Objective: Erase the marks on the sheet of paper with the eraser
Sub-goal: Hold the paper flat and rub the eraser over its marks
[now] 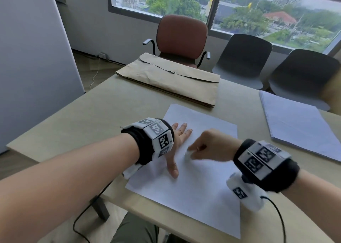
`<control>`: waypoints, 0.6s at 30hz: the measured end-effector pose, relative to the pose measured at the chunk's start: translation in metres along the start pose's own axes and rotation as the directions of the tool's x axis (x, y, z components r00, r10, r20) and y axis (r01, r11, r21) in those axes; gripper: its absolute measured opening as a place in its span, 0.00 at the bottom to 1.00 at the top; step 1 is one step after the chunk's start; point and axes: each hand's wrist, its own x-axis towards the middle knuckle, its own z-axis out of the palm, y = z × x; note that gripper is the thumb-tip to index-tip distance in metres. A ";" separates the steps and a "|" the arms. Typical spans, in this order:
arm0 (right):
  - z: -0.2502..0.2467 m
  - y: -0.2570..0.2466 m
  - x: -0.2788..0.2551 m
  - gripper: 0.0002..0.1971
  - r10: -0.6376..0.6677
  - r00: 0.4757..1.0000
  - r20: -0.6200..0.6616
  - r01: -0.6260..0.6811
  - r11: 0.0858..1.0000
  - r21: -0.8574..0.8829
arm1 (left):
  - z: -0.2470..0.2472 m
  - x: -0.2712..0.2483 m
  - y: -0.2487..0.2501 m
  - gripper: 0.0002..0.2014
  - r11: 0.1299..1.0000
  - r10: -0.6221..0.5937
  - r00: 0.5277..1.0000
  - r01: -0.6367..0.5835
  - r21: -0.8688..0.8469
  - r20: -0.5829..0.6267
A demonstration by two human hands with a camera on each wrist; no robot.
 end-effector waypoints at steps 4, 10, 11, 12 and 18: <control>0.004 0.003 0.005 0.13 0.001 0.992 -0.129 -0.005 1.000 -0.030 | 0.001 0.000 0.001 0.67 1.000 0.005 1.000 -0.005 -0.020 -0.006; 0.003 -0.001 -0.013 0.13 -0.044 0.992 0.115 0.034 0.996 0.088 | 0.001 0.002 -0.002 0.67 1.000 0.016 1.000 -0.016 -0.020 0.008; 0.001 0.004 -0.006 0.13 -0.006 0.999 0.041 0.003 0.999 0.054 | 0.001 0.001 -0.002 0.67 1.000 0.013 1.000 -0.013 -0.021 0.006; -0.001 0.009 0.001 0.13 0.028 0.998 -0.050 -0.027 0.999 0.021 | 0.001 0.001 -0.002 0.67 1.000 0.011 1.000 -0.011 -0.022 0.001; 0.010 0.006 -0.012 0.11 -0.070 0.997 0.013 0.069 0.993 0.092 | 0.002 0.002 -0.002 0.67 0.999 0.018 1.000 -0.017 -0.029 0.005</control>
